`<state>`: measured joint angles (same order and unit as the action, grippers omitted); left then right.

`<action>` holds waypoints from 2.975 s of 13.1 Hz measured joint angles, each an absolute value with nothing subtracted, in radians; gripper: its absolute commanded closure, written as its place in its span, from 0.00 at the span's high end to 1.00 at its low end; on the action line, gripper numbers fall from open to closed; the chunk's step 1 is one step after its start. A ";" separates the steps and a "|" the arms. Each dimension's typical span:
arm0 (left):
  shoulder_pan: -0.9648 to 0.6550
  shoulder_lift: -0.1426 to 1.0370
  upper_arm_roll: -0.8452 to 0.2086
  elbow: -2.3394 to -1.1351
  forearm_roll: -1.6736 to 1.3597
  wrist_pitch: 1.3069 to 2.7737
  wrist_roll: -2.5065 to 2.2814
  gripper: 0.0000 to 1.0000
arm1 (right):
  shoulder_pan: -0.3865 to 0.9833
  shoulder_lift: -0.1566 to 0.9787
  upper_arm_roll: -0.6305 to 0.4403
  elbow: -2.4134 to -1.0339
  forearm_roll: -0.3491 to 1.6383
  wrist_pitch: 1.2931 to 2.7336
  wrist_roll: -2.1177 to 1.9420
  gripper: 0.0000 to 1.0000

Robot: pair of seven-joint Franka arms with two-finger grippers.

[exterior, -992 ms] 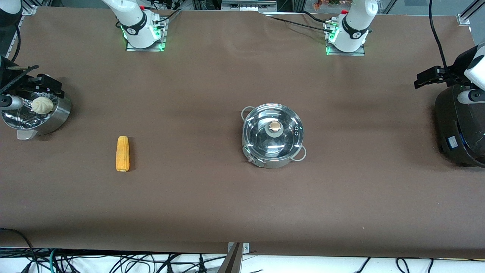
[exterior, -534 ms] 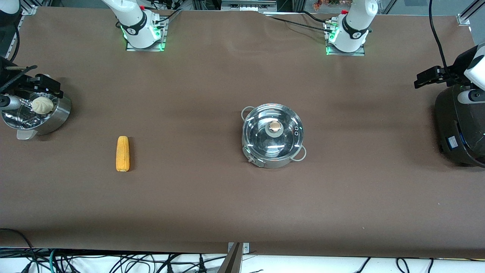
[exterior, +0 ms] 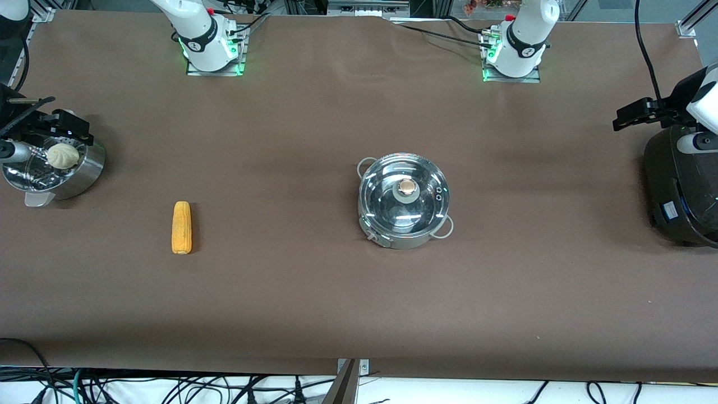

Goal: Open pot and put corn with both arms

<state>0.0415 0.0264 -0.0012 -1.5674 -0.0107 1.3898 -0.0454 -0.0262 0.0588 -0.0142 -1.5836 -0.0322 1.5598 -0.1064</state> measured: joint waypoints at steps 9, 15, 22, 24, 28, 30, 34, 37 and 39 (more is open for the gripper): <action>0.041 0.028 -0.002 -1.566 -0.011 1.397 -0.045 1.00 | -0.027 0.061 -0.016 -1.583 -0.032 1.561 -0.106 1.00; 0.042 0.032 -0.001 -1.566 -0.011 1.400 -0.044 1.00 | -0.029 0.131 -0.016 -1.582 -0.032 1.593 -0.106 1.00; 0.042 0.033 -0.001 -1.565 -0.011 1.401 -0.041 1.00 | -0.024 0.319 -0.011 -1.583 -0.028 1.737 -0.106 1.00; 0.042 0.033 -0.001 -1.564 -0.011 1.401 -0.039 1.00 | -0.018 0.383 -0.007 -1.583 -0.027 1.795 -0.106 1.00; 0.042 0.033 -0.001 -1.564 -0.011 1.401 -0.038 1.00 | -0.001 0.477 -0.006 -1.599 -0.025 1.921 -0.101 1.00; 0.042 0.033 -0.001 -1.564 -0.011 1.401 -0.037 1.00 | 0.001 0.497 -0.006 -1.639 -0.025 2.006 -0.099 1.00; 0.042 0.033 -0.001 -1.564 -0.011 1.402 -0.036 1.00 | 0.005 0.504 -0.005 -1.762 -0.025 2.192 -0.099 1.00; 0.042 0.033 -0.001 -1.561 -0.011 1.407 -0.035 1.00 | 0.021 0.511 -0.003 -1.798 -0.025 2.254 -0.097 1.00; 0.042 0.033 -0.001 -1.560 -0.011 1.418 -0.034 1.00 | 0.024 0.525 0.001 -1.809 -0.025 2.297 -0.096 1.00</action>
